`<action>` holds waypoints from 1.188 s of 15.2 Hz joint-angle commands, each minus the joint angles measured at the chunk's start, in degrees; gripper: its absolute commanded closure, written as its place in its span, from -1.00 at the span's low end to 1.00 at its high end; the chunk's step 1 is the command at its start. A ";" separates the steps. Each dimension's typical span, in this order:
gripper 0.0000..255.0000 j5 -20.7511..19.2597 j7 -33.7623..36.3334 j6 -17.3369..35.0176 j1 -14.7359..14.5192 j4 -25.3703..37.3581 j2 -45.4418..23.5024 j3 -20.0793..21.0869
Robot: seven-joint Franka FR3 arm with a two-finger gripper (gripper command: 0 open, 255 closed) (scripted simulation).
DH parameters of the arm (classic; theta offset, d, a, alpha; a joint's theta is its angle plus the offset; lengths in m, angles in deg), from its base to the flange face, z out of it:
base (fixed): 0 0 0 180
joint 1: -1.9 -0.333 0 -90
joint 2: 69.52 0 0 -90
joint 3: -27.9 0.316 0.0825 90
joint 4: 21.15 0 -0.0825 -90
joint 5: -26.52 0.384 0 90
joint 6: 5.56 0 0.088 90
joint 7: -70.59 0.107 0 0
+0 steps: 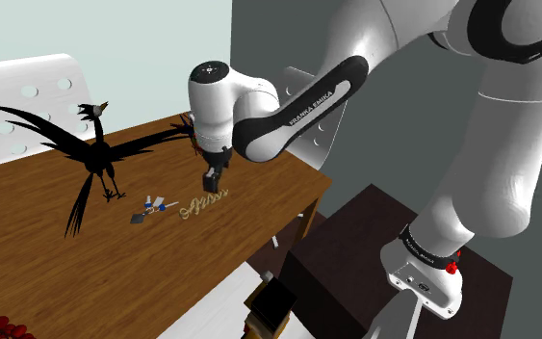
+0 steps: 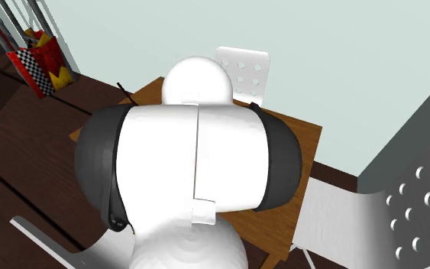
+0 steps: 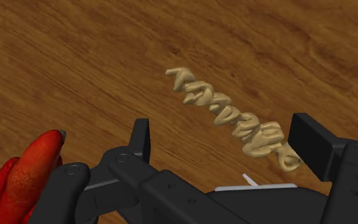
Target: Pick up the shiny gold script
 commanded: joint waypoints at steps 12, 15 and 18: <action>-1.00 -9.92 4.32 2.95 -7.23 12.22 -16.92 -3.19; -1.00 -10.45 4.81 3.60 -7.48 12.42 -17.84 -3.56; 1.00 -10.48 4.85 3.67 -7.48 12.32 -17.81 -3.57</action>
